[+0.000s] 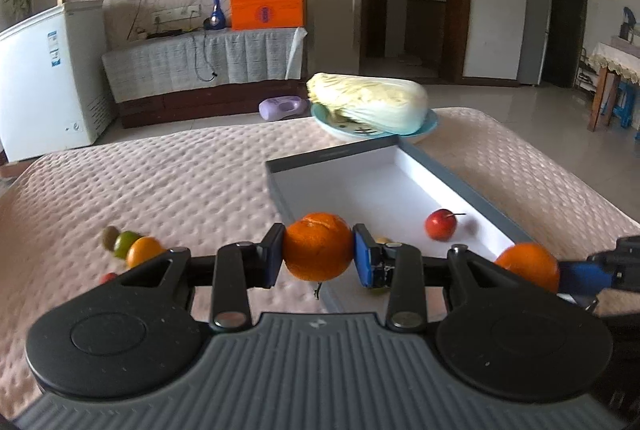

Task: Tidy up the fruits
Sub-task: 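Carry the tangerine and the orange over the box with both tools, then open the left tool over the box while the right tool releases the orange inside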

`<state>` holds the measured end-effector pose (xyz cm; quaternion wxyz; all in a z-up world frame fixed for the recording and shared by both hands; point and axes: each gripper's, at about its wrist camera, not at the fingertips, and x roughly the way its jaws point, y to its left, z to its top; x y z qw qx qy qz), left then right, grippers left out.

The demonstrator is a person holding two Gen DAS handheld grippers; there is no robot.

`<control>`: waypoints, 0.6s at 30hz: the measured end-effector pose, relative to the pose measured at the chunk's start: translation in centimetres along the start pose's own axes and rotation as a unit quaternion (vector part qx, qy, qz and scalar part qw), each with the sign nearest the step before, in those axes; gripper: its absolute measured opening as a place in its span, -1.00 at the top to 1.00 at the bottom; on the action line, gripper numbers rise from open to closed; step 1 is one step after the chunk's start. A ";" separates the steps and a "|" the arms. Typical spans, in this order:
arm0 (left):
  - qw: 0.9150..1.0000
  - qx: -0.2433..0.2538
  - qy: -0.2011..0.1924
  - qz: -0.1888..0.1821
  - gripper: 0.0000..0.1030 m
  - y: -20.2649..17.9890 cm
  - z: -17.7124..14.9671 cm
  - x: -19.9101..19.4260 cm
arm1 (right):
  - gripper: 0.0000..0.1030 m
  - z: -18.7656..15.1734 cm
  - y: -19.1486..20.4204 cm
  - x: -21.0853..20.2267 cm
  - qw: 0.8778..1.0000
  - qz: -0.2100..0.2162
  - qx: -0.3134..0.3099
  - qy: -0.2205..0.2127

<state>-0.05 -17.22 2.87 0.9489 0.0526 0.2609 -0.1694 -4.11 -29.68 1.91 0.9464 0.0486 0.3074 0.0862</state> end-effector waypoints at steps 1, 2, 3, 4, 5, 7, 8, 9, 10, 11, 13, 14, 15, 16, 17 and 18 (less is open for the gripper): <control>1.000 0.001 -0.001 -0.003 0.19 -0.3 0.1 0.2 | 0.27 -0.2 -0.1 -0.1 1.000 0.000 -0.001 0.001; 1.000 0.001 -0.001 -0.006 0.19 -0.6 0.1 0.4 | 0.27 -0.3 -0.2 -0.2 1.000 0.000 -0.001 0.002; 1.000 0.000 -0.001 -0.010 0.19 -0.9 0.2 0.6 | 0.27 -0.4 -0.3 -0.3 1.000 0.000 -0.001 0.002; 1.000 0.000 -0.001 -0.012 0.19 -1.1 0.3 0.8 | 0.27 -0.4 -0.3 -0.4 1.000 0.000 -0.001 0.003; 1.000 0.000 -0.001 -0.016 0.19 -1.4 0.4 1.1 | 0.27 -0.5 -0.4 -0.4 1.000 0.000 0.000 0.004; 1.000 -0.001 0.000 -0.021 0.18 -2.0 0.5 1.7 | 0.27 -0.5 -0.6 -0.4 1.000 -0.001 0.001 0.006; 1.000 -0.002 0.001 -0.022 0.18 -2.3 0.6 2.0 | 0.27 -0.6 -0.7 -0.3 1.000 -0.002 0.002 0.007; 1.000 -0.002 0.002 -0.023 0.18 -2.7 0.6 2.4 | 0.27 -0.6 -0.8 -0.2 1.000 -0.002 0.003 0.009; 1.000 -0.004 0.004 -0.024 0.18 -2.9 0.7 2.7 | 0.27 -0.6 -0.8 -0.1 1.000 -0.003 0.003 0.010; 1.000 -0.004 0.005 -0.025 0.18 -3.2 0.7 3.1 | 0.27 -0.7 -0.9 0.0 1.000 -0.004 0.002 0.012; 1.000 -0.003 0.010 -0.026 0.18 -3.7 0.7 3.9 | 0.27 -0.7 -1.0 0.2 1.000 -0.006 0.003 0.015; 0.999 -0.004 0.016 -0.030 0.18 -3.8 0.7 4.4 | 0.27 -0.7 -1.1 0.3 1.000 -0.009 0.004 0.016; 0.999 -0.005 0.022 -0.036 0.17 -3.8 0.6 4.7 | 0.27 -0.7 -1.2 0.4 1.000 -0.011 0.005 0.017; 0.999 -0.006 0.028 -0.038 0.16 -3.9 0.5 5.0 | 0.27 -0.7 -1.4 0.5 1.000 -0.011 0.007 0.020; 0.999 -0.004 0.030 -0.036 0.16 -4.0 0.4 5.2 | 0.27 -0.7 -1.5 0.6 1.000 -0.011 0.009 0.021; 0.999 -0.002 0.028 -0.035 0.16 -4.0 0.4 5.2 | 0.27 -0.7 -1.5 0.6 1.000 -0.013 0.008 0.021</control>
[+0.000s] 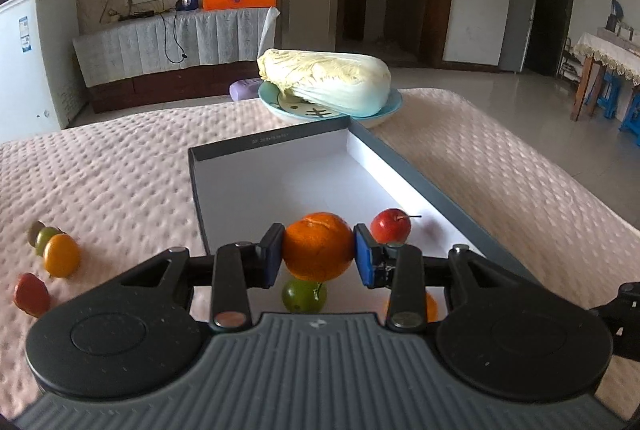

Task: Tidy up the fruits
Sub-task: 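Open the left tool over the box while the right tool releases the orange inside, then grasp the red apple on the blanket with the right tool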

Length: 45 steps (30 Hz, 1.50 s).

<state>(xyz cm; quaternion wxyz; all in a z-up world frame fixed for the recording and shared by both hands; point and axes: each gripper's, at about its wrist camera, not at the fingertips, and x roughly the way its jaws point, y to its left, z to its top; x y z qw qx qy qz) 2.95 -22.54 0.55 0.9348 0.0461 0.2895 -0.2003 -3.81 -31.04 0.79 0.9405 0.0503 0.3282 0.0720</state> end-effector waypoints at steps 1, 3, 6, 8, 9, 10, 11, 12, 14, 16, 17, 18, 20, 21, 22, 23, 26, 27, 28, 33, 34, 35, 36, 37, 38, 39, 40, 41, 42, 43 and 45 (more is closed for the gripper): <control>1.000 0.001 -0.004 -0.002 0.05 0.1 0.0 -0.1 | 0.27 0.0 0.0 0.0 1.000 -0.002 -0.002 0.000; 1.000 0.002 -0.013 0.002 -0.19 0.1 0.1 -0.6 | 0.27 0.1 -0.1 0.2 1.000 -0.008 -0.001 -0.003; 1.000 0.002 -0.029 0.001 -0.27 0.5 0.2 -1.7 | 0.27 0.2 -0.2 0.5 1.000 -0.017 0.007 -0.004; 0.999 0.000 -0.038 -0.001 -0.27 0.9 0.2 -2.4 | 0.27 0.3 -0.2 0.7 1.000 -0.021 0.010 -0.005; 0.999 -0.002 -0.042 0.000 -0.27 1.2 0.2 -2.8 | 0.27 0.3 -0.1 0.8 1.000 -0.024 0.012 -0.006; 0.999 -0.004 -0.045 0.000 -0.27 1.5 0.3 -3.1 | 0.27 0.3 0.0 1.0 1.000 -0.025 0.013 -0.006; 0.999 -0.006 -0.048 -0.001 -0.27 1.9 0.3 -3.5 | 0.27 0.3 0.1 1.2 1.000 -0.027 0.013 -0.005; 0.999 -0.009 -0.050 -0.002 -0.27 2.3 0.3 -3.9 | 0.27 0.3 0.3 1.4 0.999 -0.029 0.012 -0.004; 0.998 -0.012 -0.054 -0.002 -0.28 3.1 0.3 -4.7 | 0.27 0.4 0.5 1.8 0.999 -0.033 0.011 -0.003; 0.998 -0.013 -0.058 -0.001 -0.29 3.6 0.2 -5.6 | 0.27 0.5 0.8 2.1 0.999 -0.038 0.012 -0.005; 0.998 -0.012 -0.060 0.000 -0.29 4.0 0.1 -6.0 | 0.27 0.7 0.9 2.3 0.999 -0.041 0.013 -0.006; 0.998 -0.012 -0.062 0.001 -0.29 4.4 0.0 -6.4 | 0.27 0.7 1.0 2.6 0.999 -0.043 0.014 -0.006; 0.998 -0.013 -0.063 0.004 -0.30 5.1 -0.2 -7.1 | 0.27 1.0 1.1 3.1 0.999 -0.047 0.017 -0.005; 0.998 -0.012 -0.063 0.006 -0.30 5.5 -0.3 -7.5 | 0.27 1.1 1.2 3.4 0.999 -0.050 0.019 -0.005; 0.998 -0.011 -0.064 0.008 -0.30 5.9 -0.3 -7.8 | 0.27 1.2 1.2 3.6 0.998 -0.052 0.021 -0.005; 0.998 -0.010 -0.065 0.011 -0.31 6.4 -0.4 -8.1 | 0.27 1.3 1.3 3.9 0.998 -0.055 0.023 -0.005; 0.998 -0.011 -0.065 0.018 -0.32 7.9 -0.7 -9.1 | 0.27 1.7 1.3 4.5 0.997 -0.065 0.028 -0.007; 0.998 -0.011 -0.065 0.022 -0.33 8.5 -0.9 -9.5 | 0.27 1.8 1.4 4.7 0.997 -0.069 0.029 -0.008; 0.998 -0.011 -0.065 0.024 -0.33 9.0 -1.0 -9.7 | 0.26 2.0 1.3 5.0 0.997 -0.074 0.031 -0.010; 0.997 -0.016 -0.066 0.043 -0.35 12.0 -1.7 -11.2 | 0.25 2.5 1.4 5.6 0.995 -0.084 0.044 -0.017; 0.997 -0.017 -0.065 0.048 -0.35 12.6 -1.8 -11.4 | 0.25 2.5 1.5 5.6 0.995 -0.084 0.046 -0.018; 0.996 -0.018 -0.065 0.052 -0.35 13.2 -2.0 -11.7 | 0.24 2.6 1.7 5.6 0.995 -0.087 0.045 -0.020; 0.996 -0.020 -0.064 0.056 -0.35 13.7 -2.0 -11.9 | 0.23 2.6 2.0 5.5 0.995 -0.090 0.042 -0.024; 0.996 -0.022 -0.064 0.061 -0.35 14.2 -2.1 -12.1 | 0.19 2.7 2.1 5.5 0.994 -0.093 0.040 -0.029; 0.996 -0.024 -0.063 0.065 -0.35 14.7 -2.3 -12.3 | 0.17 2.8 2.4 5.3 0.994 -0.098 0.037 -0.035; 0.995 -0.026 -0.063 0.068 -0.35 15.0 -2.3 -12.5 | 0.17 2.9 2.5 5.2 0.993 -0.100 0.038 -0.039; 0.995 -0.028 -0.062 0.070 -0.35 15.4 -2.5 -12.6 | 0.16 3.0 2.6 5.0 0.993 -0.102 0.042 -0.046; 0.995 -0.031 -0.062 0.073 -0.35 15.9 -2.6 -12.9 | 0.16 3.1 2.6 4.8 0.992 -0.103 0.047 -0.054; 0.995 -0.032 -0.062 0.075 -0.35 16.3 -2.6 -13.0 | 0.16 3.2 2.7 4.5 0.992 -0.102 0.050 -0.063; 0.994 -0.033 -0.062 0.078 -0.35 16.7 -2.7 -13.1 | 0.16 3.4 2.8 4.4 0.991 -0.101 0.053 -0.070; 0.994 -0.036 -0.059 0.084 -0.35 17.2 -2.8 -13.1 | 0.16 3.6 3.2 4.1 0.991 -0.093 0.056 -0.083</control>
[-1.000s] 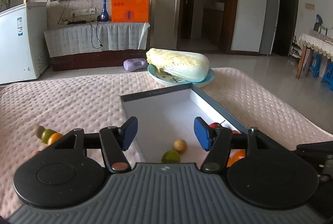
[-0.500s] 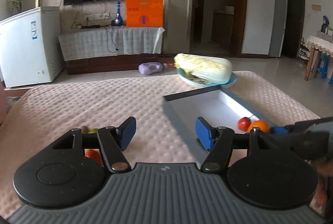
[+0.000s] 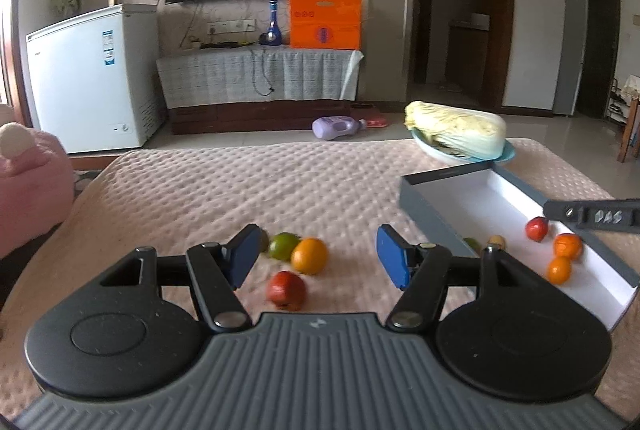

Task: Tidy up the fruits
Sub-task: 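Grasp the red apple on the blanket with the right tool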

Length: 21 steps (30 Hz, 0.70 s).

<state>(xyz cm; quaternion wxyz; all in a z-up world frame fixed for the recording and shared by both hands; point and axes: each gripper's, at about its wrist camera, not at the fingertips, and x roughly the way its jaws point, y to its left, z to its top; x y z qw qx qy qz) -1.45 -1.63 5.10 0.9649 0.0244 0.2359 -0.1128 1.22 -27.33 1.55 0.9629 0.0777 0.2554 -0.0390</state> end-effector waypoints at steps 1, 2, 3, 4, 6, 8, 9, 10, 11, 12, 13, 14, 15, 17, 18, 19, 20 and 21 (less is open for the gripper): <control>1.000 -0.003 0.002 0.002 -0.35 0.3 0.0 0.0 | 0.16 0.1 0.3 -0.1 1.000 0.008 0.001 -0.005; 1.000 -0.007 0.004 0.005 -0.35 0.6 0.0 0.1 | 0.16 0.2 0.6 -0.3 1.000 0.018 0.001 -0.011; 1.000 -0.010 0.005 0.008 -0.35 0.9 -0.1 0.1 | 0.16 0.2 1.1 -0.5 0.999 0.030 -0.001 -0.017; 1.000 -0.012 0.006 0.010 -0.35 1.1 -0.1 0.0 | 0.16 0.3 1.6 -0.7 0.999 0.044 -0.005 -0.023; 1.000 -0.014 0.006 0.015 -0.35 1.6 -0.1 0.0 | 0.16 0.2 2.7 -1.0 0.997 0.067 -0.015 -0.032; 1.000 -0.015 0.008 0.017 -0.35 1.8 -0.2 0.1 | 0.16 0.1 4.0 -0.9 0.995 0.089 -0.031 -0.033; 1.000 -0.014 0.010 0.019 -0.35 2.0 -0.3 0.2 | 0.16 0.0 4.5 -0.9 0.994 0.097 -0.037 -0.031; 1.000 -0.014 0.011 0.021 -0.35 2.2 -0.5 0.2 | 0.16 -0.1 5.0 -0.8 0.993 0.104 -0.043 -0.029; 1.000 -0.014 0.012 0.023 -0.35 2.3 -0.6 0.2 | 0.17 -0.2 5.6 -0.7 0.992 0.110 -0.048 -0.027; 0.999 -0.014 0.014 0.025 -0.35 2.4 -0.6 0.2 | 0.17 -0.3 6.2 -0.6 0.991 0.117 -0.054 -0.024; 0.999 -0.015 0.015 0.028 -0.35 2.6 -0.7 0.2 | 0.17 -0.4 6.7 -0.5 0.991 0.122 -0.058 -0.023; 0.999 -0.015 0.015 0.031 -0.35 2.8 -0.7 0.2 | 0.17 -0.5 7.2 -0.4 0.989 0.128 -0.064 -0.023; 0.999 -0.016 0.016 0.035 -0.35 3.0 -0.8 0.2 | 0.17 -0.6 7.7 -0.3 0.989 0.132 -0.068 -0.023; 0.999 -0.020 0.020 0.042 -0.35 3.7 -0.9 0.3 | 0.16 -0.8 8.5 -0.1 0.987 0.143 -0.075 -0.016; 0.999 -0.022 0.021 0.045 -0.35 4.1 -1.0 0.3 | 0.16 -0.9 8.8 0.0 0.986 0.150 -0.076 -0.010; 0.998 -0.024 0.022 0.047 -0.35 4.4 -1.0 0.3 | 0.17 -1.0 9.0 0.1 0.985 0.154 -0.076 -0.005; 0.998 -0.026 0.022 0.050 -0.35 4.7 -1.1 0.3 | 0.17 -1.1 9.4 0.4 0.984 0.159 -0.077 0.002; 0.998 -0.027 0.023 0.053 -0.35 5.0 -1.2 0.3 | 0.17 -1.3 9.7 0.7 0.983 0.162 -0.080 0.005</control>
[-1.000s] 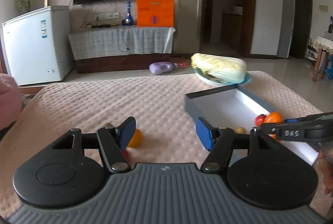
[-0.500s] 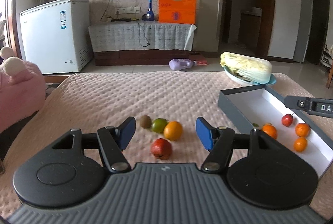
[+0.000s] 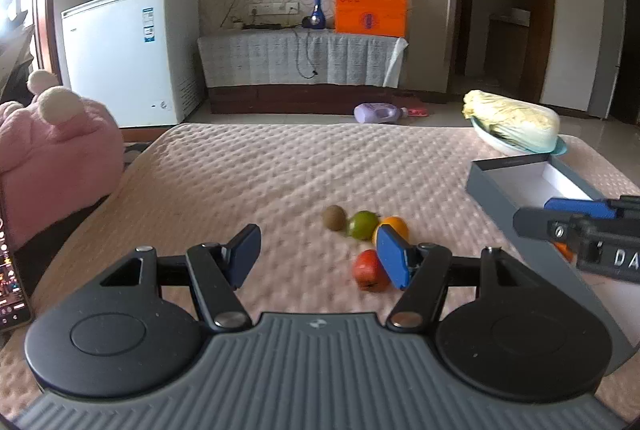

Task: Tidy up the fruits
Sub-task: 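Grasp the red apple on the blanket with the right tool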

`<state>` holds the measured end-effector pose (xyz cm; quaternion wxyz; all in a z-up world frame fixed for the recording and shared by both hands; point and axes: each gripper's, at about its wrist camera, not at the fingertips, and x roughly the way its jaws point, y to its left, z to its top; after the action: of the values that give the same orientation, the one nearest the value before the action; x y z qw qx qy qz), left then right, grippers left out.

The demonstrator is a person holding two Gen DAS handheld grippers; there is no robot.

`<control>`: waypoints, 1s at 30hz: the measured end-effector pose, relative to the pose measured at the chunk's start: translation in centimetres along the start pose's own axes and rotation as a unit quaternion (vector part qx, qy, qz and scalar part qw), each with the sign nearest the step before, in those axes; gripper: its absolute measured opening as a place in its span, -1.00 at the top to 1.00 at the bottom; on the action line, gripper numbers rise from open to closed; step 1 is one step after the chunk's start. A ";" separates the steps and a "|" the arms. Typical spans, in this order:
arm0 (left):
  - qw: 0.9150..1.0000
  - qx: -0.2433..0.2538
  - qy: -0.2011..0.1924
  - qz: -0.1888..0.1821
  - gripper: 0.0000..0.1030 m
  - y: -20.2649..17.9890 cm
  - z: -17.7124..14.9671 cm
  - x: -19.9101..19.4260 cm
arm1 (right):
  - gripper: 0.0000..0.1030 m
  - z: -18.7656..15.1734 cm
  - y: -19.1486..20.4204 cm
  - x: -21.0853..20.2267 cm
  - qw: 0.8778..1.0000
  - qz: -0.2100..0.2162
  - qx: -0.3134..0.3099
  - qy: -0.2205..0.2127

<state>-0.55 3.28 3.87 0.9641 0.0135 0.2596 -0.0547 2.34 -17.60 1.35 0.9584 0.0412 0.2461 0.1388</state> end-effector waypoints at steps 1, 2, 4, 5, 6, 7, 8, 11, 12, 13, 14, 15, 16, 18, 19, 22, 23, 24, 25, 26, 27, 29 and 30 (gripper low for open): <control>1.000 -0.001 0.001 0.003 -0.35 0.2 0.0 0.0 | 0.17 -0.1 0.3 0.4 1.000 0.003 -0.004 0.003; 1.000 -0.002 0.002 0.005 -0.35 0.5 -0.1 0.1 | 0.17 -0.2 0.5 0.7 1.000 0.007 -0.008 0.006; 1.000 -0.003 0.003 0.009 -0.35 1.0 -0.1 0.1 | 0.17 -0.4 0.9 1.3 1.000 0.013 -0.017 0.014; 1.000 -0.004 0.003 0.011 -0.35 1.2 -0.2 0.2 | 0.17 -0.5 1.2 1.6 1.000 0.014 -0.021 0.017; 1.000 -0.005 0.004 0.013 -0.35 1.4 -0.2 0.2 | 0.17 -0.6 1.5 1.9 0.999 0.016 -0.026 0.021; 1.000 -0.007 0.003 0.013 -0.35 1.7 -0.2 0.2 | 0.17 -0.7 1.8 2.2 0.999 0.016 -0.030 0.025; 1.000 -0.008 0.003 0.015 -0.35 1.9 -0.2 0.2 | 0.17 -0.8 2.1 2.5 0.999 0.017 -0.034 0.028; 1.000 -0.007 0.006 0.019 -0.35 2.4 -0.4 0.5 | 0.18 -1.1 3.0 3.5 0.998 0.018 -0.050 0.037; 1.000 -0.007 0.008 0.020 -0.35 2.5 -0.4 0.6 | 0.18 -1.3 3.2 3.8 0.998 0.020 -0.051 0.041; 1.000 -0.007 0.009 0.021 -0.35 2.6 -0.4 0.7 | 0.18 -1.3 3.3 4.0 0.997 0.022 -0.052 0.045; 1.000 -0.007 0.010 0.023 -0.35 2.8 -0.4 0.8 | 0.18 -1.4 3.6 4.5 0.997 0.027 -0.052 0.052; 1.000 -0.011 0.012 0.026 -0.35 3.0 -0.4 0.8 | 0.18 -1.5 3.9 4.8 0.997 0.033 -0.053 0.056; 0.999 -0.020 0.013 0.028 -0.35 3.4 -0.4 0.9 | 0.18 -1.6 4.3 5.1 0.996 0.038 -0.055 0.059; 0.998 -0.040 0.014 0.037 -0.35 4.3 -0.2 0.9 | 0.18 -1.8 5.2 5.7 0.995 0.048 -0.065 0.064; 0.998 -0.046 0.014 0.038 -0.35 4.8 -0.3 0.8 | 0.18 -1.9 5.6 6.0 0.994 0.050 -0.071 0.066; 0.997 -0.055 0.019 0.043 -0.35 5.4 -0.4 1.0 | 0.17 -2.3 6.7 7.1 0.993 0.043 -0.085 0.069; 0.997 -0.054 0.021 0.042 -0.35 5.5 -0.4 1.1 | 0.17 -2.3 6.9 7.5 0.993 0.039 -0.084 0.071; 0.998 -0.053 0.021 0.042 -0.35 5.5 -0.5 1.1 | 0.17 -2.3 7.0 7.9 0.993 0.036 -0.082 0.072; 0.998 -0.050 0.021 0.041 -0.35 5.4 -0.5 1.1 | 0.17 -2.3 7.1 8.2 0.994 0.034 -0.078 0.074; 0.998 -0.048 0.021 0.039 -0.35 5.3 -0.5 1.1 | 0.17 -2.2 7.1 8.4 0.994 0.030 -0.076 0.075; 0.998 -0.047 0.022 0.038 -0.35 5.3 -0.5 1.1 | 0.17 -2.2 7.1 8.7 0.994 0.027 -0.074 0.077; 0.998 -0.047 0.023 0.034 -0.35 5.2 -0.6 1.2 | 0.16 -2.1 7.2 9.1 0.994 0.026 -0.070 0.078; 0.998 -0.046 0.024 0.032 -0.35 5.1 -0.6 1.3 | 0.16 -2.2 7.2 9.4 0.994 0.022 -0.070 0.079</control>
<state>0.87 8.26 2.70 0.9584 -0.0210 0.2845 -0.0112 7.42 -7.99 -3.79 0.9332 -0.0315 0.3098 0.1793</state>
